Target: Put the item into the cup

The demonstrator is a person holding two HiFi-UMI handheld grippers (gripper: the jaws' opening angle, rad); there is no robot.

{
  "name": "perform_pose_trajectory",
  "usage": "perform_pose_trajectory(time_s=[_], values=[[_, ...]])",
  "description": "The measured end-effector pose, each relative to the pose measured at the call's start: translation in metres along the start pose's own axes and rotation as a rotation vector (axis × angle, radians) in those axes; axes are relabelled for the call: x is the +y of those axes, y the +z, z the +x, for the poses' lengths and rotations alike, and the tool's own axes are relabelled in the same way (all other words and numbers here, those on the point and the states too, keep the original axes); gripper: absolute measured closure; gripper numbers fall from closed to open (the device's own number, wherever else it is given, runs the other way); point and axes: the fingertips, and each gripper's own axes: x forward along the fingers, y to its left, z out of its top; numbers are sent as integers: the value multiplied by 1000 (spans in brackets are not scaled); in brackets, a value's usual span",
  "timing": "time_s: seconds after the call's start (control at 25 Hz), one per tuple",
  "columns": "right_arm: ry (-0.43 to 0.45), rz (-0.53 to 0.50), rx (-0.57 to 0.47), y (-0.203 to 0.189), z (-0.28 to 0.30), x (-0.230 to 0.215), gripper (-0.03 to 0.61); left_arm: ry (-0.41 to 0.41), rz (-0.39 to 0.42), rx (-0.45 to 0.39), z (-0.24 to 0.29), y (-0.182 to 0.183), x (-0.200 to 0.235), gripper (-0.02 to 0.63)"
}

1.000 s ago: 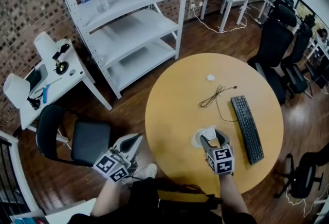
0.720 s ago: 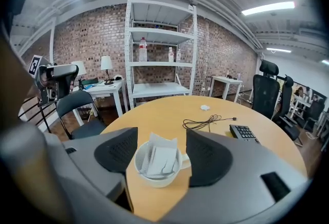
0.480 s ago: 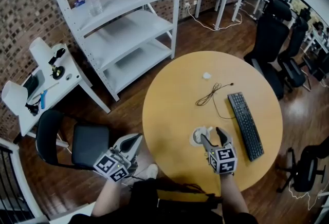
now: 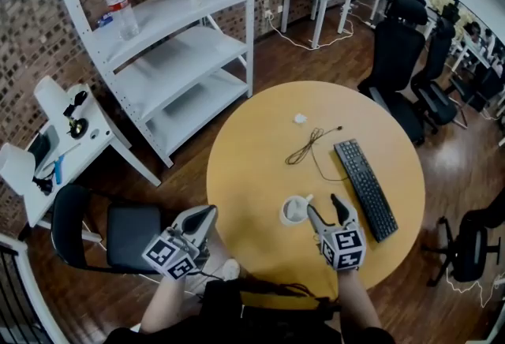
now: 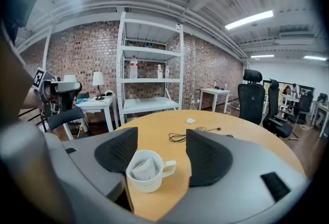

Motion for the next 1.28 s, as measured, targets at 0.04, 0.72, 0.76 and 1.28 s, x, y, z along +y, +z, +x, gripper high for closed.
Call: perform_pose_trajectory(time_s=[0.04, 0.72, 0.76, 1.28], values=[[-6, 9, -36, 7, -7, -2, 276, -8, 3, 0, 3, 0, -1, 618], [-454, 167, -378, -9, -197, -118, 571, -208, 20, 23, 62, -7, -58, 618], [-464, 170, -375, -13, -202, -119, 571, -212, 20, 25, 64, -7, -59, 618], [-453, 185, -341, -28, -204, -120, 572, -204, 28, 36, 66, -10, -71, 618]])
